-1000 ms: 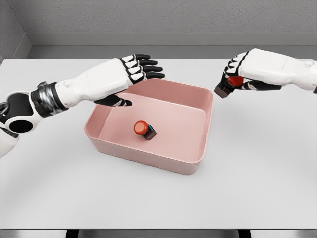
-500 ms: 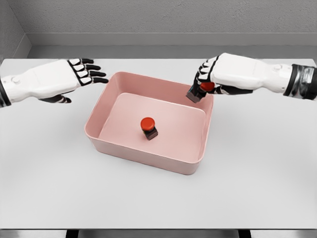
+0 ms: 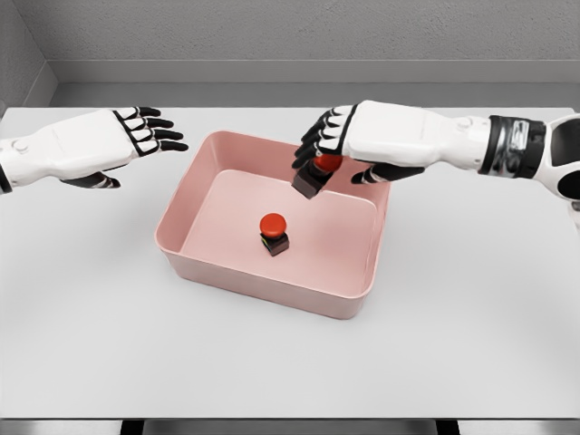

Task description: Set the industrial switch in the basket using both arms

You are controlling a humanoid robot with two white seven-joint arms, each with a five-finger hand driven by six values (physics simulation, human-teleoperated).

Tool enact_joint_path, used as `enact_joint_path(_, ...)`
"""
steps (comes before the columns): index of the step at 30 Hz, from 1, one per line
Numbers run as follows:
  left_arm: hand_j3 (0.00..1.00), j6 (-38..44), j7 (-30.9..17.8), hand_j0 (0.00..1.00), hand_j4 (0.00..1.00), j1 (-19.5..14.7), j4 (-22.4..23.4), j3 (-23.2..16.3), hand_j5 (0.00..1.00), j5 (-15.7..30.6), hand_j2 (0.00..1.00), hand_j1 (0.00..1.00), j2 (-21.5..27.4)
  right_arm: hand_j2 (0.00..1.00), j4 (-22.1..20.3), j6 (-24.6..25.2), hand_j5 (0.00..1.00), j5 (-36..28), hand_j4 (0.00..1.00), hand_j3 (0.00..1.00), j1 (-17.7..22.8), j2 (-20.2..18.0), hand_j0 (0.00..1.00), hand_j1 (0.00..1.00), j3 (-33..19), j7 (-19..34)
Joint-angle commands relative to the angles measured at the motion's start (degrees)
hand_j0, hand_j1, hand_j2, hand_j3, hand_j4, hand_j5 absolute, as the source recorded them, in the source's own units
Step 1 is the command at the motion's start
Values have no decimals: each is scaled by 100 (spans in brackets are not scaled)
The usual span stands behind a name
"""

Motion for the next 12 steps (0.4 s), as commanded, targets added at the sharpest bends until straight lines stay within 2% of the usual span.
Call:
enact_joint_path(1, 100, 1, 4, 100, 100, 0, 24, 7, 100, 29, 100, 100, 5, 100, -33, 17, 100, -36, 100, 100, 0, 6, 100, 100, -16, -12)
enact_joint_path(5, 100, 1, 4, 100, 100, 0, 24, 33, 100, 38, 100, 100, 5, 100, -16, 17, 100, -36, 100, 100, -149, -170, 100, 100, -113, -320)
enact_joint_path(12, 100, 1, 12, 100, 100, -9, 41, 42, 100, 38, 100, 100, 5, 100, 55, 17, 100, -115, 100, 100, 61, -1515, 100, 100, -210, -346)
